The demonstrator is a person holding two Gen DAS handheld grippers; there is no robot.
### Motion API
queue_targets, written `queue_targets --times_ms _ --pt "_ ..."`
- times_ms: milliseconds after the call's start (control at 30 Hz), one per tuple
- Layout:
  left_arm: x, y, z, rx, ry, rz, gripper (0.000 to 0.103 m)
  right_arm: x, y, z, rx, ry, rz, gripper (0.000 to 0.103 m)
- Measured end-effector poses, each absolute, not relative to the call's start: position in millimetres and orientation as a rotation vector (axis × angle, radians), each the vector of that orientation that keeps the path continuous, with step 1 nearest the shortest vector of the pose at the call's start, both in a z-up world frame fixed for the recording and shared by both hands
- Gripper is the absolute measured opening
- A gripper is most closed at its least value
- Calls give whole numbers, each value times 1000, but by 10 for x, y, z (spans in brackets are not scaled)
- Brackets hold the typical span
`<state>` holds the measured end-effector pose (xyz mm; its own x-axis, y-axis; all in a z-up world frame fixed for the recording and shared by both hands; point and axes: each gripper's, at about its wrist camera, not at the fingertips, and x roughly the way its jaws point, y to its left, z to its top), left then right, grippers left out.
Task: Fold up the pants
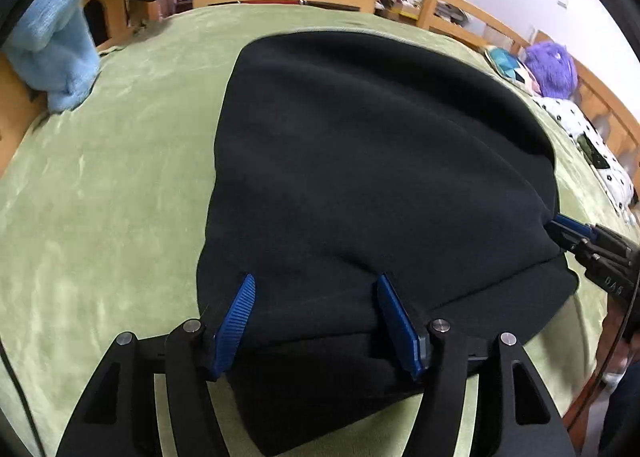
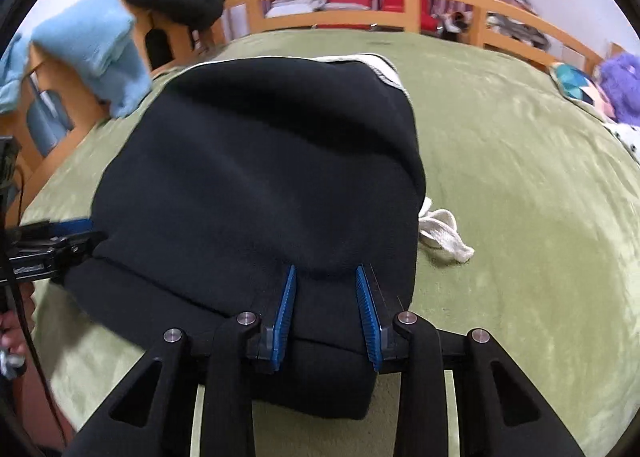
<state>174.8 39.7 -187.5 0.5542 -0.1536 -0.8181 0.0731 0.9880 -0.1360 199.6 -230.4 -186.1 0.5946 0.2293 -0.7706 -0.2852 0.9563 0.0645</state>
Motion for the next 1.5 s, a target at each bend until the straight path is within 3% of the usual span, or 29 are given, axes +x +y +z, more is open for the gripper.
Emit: queue_targets --times_ms 133,233,367,433,500,567,633,833,933,1067,1167,1400,1500 --pt "1894 589 -1514 -217 891 -203 62 1983 -2606 -1412 25 806 382 30" --pt "2272 587 -1390 -206 856 -164 63 2202 -2616 -1171 27 701 378 37" --pt "2914 570 -1411 -235 846 -156 63 2735 -2416 -1230 52 674 410 37" --pt "3166 541 -1546 -221 894 -133 63 2983 -2324 -1411 45 721 398 31" --pt "3284 505 -1680 -205 942 -97 63 3257 -2291 -1715 62 798 369 15" --pt "3412 467 -1844 -209 986 -77 63 3365 -2374 -1892 110 808 347 13" --pt "3421 466 -1903 -197 984 -65 65 3433 -2464 -1898 172 827 335 2" --pt "3268 426 -1715 -235 992 -64 65 3446 -2434 -1763 150 866 268 0" --pt "2939 401 -1531 -233 964 -71 65 3309 -2487 -1667 186 881 249 12" --pt "2509 305 -1259 -219 917 -97 65 2902 -2528 -1454 169 853 208 41" --pt "2164 230 -1035 -208 873 -112 67 2502 -2524 -1236 153 830 198 45" --pt "1358 53 -584 -160 768 -97 78 1657 -2591 -748 142 751 158 71" --pt "1099 -55 -441 -127 738 -82 81 1347 -2623 -564 141 720 141 73"
